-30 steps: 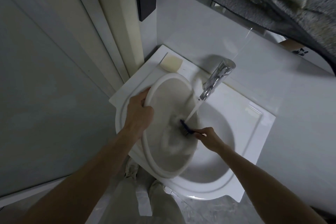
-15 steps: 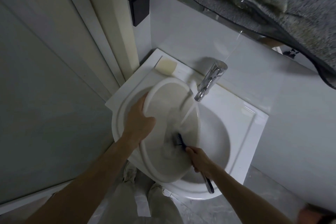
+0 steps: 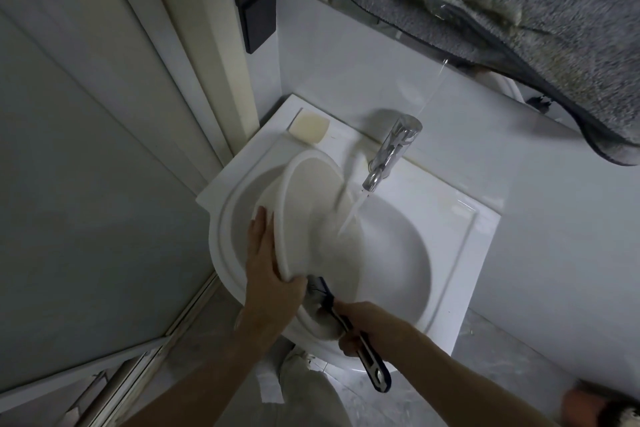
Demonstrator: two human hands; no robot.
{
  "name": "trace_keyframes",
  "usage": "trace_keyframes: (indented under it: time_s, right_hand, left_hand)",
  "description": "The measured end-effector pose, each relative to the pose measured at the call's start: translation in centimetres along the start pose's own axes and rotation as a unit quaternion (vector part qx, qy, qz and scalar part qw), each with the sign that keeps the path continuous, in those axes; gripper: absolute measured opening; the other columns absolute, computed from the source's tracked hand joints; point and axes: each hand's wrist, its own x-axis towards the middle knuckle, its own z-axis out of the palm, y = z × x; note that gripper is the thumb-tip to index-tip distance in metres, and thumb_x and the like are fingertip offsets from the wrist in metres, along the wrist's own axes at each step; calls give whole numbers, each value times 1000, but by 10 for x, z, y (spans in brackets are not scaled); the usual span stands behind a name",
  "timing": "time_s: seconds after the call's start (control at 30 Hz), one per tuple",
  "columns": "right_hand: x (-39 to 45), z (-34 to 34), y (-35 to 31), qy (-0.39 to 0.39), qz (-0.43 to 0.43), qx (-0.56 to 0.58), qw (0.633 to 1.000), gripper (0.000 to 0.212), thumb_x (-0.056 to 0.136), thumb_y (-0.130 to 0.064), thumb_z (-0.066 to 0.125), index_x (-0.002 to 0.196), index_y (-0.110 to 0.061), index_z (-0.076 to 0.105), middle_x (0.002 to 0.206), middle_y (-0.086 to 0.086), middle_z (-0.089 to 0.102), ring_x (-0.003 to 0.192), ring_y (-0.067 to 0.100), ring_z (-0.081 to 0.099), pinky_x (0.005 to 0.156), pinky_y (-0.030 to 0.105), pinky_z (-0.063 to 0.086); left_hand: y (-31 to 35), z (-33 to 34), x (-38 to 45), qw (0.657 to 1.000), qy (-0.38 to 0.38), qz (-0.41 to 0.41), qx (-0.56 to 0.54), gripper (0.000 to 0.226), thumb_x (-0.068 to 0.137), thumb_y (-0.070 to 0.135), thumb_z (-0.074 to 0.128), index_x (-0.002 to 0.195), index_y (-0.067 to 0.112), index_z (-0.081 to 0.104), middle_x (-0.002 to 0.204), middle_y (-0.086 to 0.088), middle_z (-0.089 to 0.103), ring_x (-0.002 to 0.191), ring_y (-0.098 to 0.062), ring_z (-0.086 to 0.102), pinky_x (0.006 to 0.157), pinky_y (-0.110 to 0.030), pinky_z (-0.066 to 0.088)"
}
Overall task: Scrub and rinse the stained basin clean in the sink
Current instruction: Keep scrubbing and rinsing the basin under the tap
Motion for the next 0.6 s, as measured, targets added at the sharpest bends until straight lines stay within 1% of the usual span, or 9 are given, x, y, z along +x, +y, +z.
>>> trace_keyframes:
  time_s: [0.07, 0.13, 0.27, 0.33, 0.4, 0.47, 0.5, 0.53, 0.6]
  right_hand:
    - [-4, 4, -2, -28, 17, 12, 999, 30, 98, -30, 58, 98, 0, 63, 65, 8, 41, 39, 13, 30, 37, 21, 32]
    - [-9, 6, -4, -46, 21, 2, 999, 32, 99, -30, 56, 100, 0, 66, 67, 7, 42, 36, 10, 29, 35, 20, 32]
    - [-15, 4, -12, -73, 35, -16, 997, 34, 101, -33, 51, 97, -5, 70, 65, 5, 42, 35, 7, 28, 33, 20, 30]
    - [-17, -3, -17, -91, 30, -79, 992, 33, 100, -38, 51, 96, -7, 65, 66, 7, 50, 37, 8, 28, 34, 19, 28]
    - [-21, -11, -26, -66, 1, -227, 972, 39, 96, -45, 54, 109, -10, 63, 71, 12, 64, 38, 10, 31, 37, 18, 29]
    - [-22, -15, -37, -10, -57, -427, 902, 41, 97, -49, 47, 124, -21, 61, 72, 6, 65, 41, 11, 38, 41, 20, 33]
    - [-18, -16, -43, 19, -94, -521, 848, 41, 99, -48, 42, 129, -26, 59, 78, 4, 65, 49, 13, 48, 46, 22, 39]
    - [-13, -17, -49, 49, -135, -604, 784, 42, 101, -46, 36, 134, -30, 56, 92, 4, 67, 65, 18, 60, 57, 25, 47]
    - [3, -24, -58, 111, -220, -722, 647, 46, 103, -45, 28, 146, -36, 40, 122, 9, 65, 100, 29, 65, 82, 33, 49]
  left_hand:
    - [-3, 4, -9, 1000, 7, 15, -5, 118, 70, -1, 69, 154, 51, 4, 166, 13, 8, 154, -18, 14, 116, -55, 34]
    - [-6, 7, -8, 999, 29, 7, -13, 115, 71, -9, 66, 157, 43, 8, 166, 11, 10, 153, -20, 16, 115, -55, 36]
    - [-1, 12, 5, 998, 61, -17, -2, 105, 72, -5, 61, 158, 30, 13, 165, 13, 13, 152, -20, 20, 116, -53, 36]
    - [2, 12, 10, 997, 58, -44, -26, 105, 66, -2, 53, 158, 33, 15, 164, 16, 15, 151, -18, 21, 117, -52, 34]
    - [5, 10, 14, 994, 60, -70, -50, 105, 62, 0, 50, 158, 34, 19, 163, 13, 20, 150, -14, 24, 118, -50, 33]
    - [7, 7, 18, 992, 62, -91, -66, 102, 66, -4, 50, 157, 33, 25, 160, 11, 29, 147, -13, 30, 117, -49, 36]
    - [9, 5, 21, 991, 60, -97, -67, 100, 67, -8, 50, 156, 32, 28, 158, 10, 33, 144, -13, 34, 115, -48, 39]
    - [11, 3, 24, 992, 56, -96, -64, 98, 68, -9, 51, 155, 31, 31, 155, 9, 37, 141, -13, 38, 113, -47, 42]
    - [17, -3, 31, 994, 39, -86, -57, 95, 67, -6, 52, 154, 30, 36, 150, 6, 46, 134, -16, 47, 106, -48, 49]
